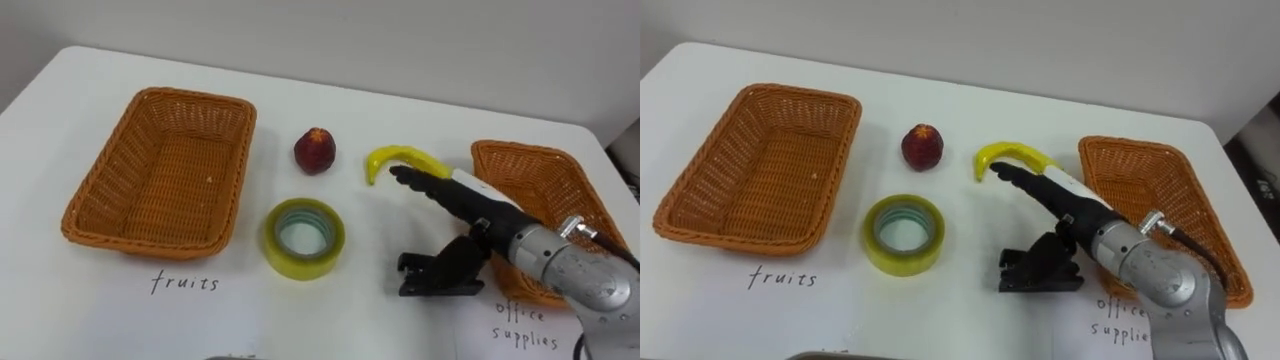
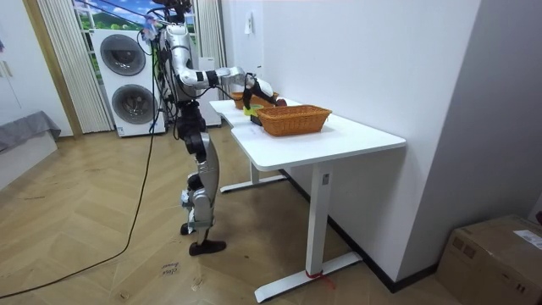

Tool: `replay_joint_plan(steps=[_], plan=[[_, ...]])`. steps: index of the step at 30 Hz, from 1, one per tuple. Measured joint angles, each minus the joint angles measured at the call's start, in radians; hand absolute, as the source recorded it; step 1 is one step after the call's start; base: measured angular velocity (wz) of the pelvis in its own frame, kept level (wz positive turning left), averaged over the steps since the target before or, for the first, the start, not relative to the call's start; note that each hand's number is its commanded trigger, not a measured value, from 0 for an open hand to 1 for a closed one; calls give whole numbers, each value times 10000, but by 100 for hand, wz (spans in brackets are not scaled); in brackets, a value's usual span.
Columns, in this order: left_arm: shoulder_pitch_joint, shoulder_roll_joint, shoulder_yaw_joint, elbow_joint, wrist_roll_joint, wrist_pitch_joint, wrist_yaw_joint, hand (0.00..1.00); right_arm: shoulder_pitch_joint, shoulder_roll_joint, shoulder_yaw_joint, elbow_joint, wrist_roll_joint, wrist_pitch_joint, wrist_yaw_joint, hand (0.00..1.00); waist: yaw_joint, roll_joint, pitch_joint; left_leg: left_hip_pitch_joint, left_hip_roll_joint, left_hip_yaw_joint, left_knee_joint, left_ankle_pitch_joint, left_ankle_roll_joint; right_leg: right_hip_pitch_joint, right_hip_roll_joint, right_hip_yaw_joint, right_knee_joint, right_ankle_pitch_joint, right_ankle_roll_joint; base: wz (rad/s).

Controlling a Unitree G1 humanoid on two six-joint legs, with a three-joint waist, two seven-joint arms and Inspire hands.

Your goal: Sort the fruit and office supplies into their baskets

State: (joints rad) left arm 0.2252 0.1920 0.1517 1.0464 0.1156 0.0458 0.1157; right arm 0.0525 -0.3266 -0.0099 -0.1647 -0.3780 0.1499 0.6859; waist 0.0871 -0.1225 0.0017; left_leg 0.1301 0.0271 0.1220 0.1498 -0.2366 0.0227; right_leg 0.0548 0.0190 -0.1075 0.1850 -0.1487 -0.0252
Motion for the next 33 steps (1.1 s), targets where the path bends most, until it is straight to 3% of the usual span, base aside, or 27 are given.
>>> replay_joint_plan(steps=[3,14,33], plan=[[-15,5,-6,-26,-38,70,-130,0,34,0,57,14,-136,249,286,0,-6,2,1,-9,5,-31,4,0,0,7,-3,-22,-2,0,0,1],[-143,12,1,-48,-43,207,-208,0,26,7,249,838,-559,568,1128,0,3,24,13,35,-12,-120,36,3,4,126,-15,-124,-31,0,0,3],[-270,133,-2,-90,-36,432,-669,0,-325,4,250,1220,-1216,552,1438,0,-20,-14,3,-119,-44,-246,208,23,32,156,-67,-313,-154,62,18,1]])
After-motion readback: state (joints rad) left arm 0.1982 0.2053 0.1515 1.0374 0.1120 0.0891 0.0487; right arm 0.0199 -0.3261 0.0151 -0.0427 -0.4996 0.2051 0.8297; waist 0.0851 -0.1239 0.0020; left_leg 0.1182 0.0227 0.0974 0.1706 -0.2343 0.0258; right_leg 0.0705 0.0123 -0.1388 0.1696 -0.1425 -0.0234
